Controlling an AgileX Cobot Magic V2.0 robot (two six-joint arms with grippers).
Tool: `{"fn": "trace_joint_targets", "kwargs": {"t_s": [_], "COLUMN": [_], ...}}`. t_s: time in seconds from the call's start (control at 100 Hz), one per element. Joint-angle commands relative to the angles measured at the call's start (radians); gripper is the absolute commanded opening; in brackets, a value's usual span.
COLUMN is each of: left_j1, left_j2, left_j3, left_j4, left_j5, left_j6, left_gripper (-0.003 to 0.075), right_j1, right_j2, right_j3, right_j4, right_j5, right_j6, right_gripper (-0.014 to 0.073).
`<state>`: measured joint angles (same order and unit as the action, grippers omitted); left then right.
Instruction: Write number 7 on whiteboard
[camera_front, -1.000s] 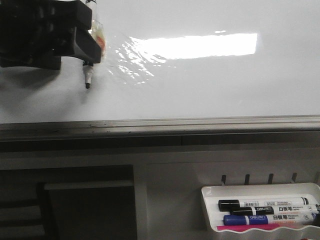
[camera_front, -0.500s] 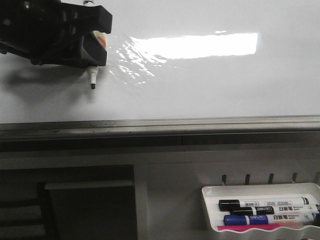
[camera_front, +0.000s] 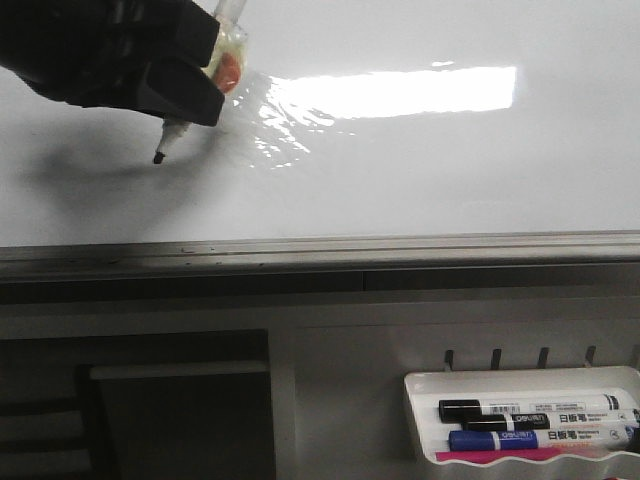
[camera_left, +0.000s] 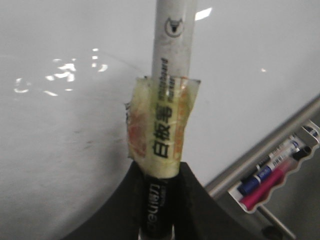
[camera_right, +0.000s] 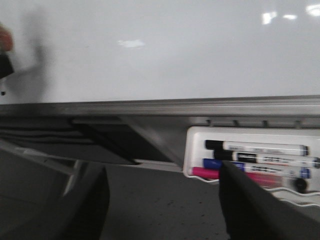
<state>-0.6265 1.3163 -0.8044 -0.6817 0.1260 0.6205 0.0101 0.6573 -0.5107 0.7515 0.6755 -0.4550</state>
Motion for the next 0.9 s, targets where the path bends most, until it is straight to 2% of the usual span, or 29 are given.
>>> {"fn": "trace_joint_targets", "kwargs": {"t_s": [0.0, 0.16, 0.35, 0.49, 0.89], "left_j1": [-0.04, -0.127, -0.251, -0.297, -0.317], "left_j2": [-0.057, -0.068, -0.068, -0.068, -0.068], "left_j3": [-0.028, -0.028, -0.028, -0.028, -0.028], "left_j4": [0.081, 0.177, 0.249, 0.269, 0.272], "left_j5": [0.038, 0.131, 0.14, 0.138, 0.122], "left_j6": [0.004, 0.004, 0.004, 0.004, 0.004], "left_gripper": [-0.002, -0.002, -0.002, -0.002, -0.002], "right_j1": [-0.005, -0.005, -0.005, -0.003, 0.161], "right_j2": [0.044, 0.141, 0.277, 0.367, 0.554], "right_j3": [-0.036, -0.097, -0.231, -0.31, -0.386], "right_j4": [0.221, 0.405, 0.42, 0.42, 0.42], "right_j5": [0.019, 0.159, 0.314, 0.413, 0.424], "right_j6": [-0.171, -0.343, -0.368, -0.37, -0.383], "right_gripper": [0.0417, 0.0417, 0.0417, 0.0417, 0.0417]}}
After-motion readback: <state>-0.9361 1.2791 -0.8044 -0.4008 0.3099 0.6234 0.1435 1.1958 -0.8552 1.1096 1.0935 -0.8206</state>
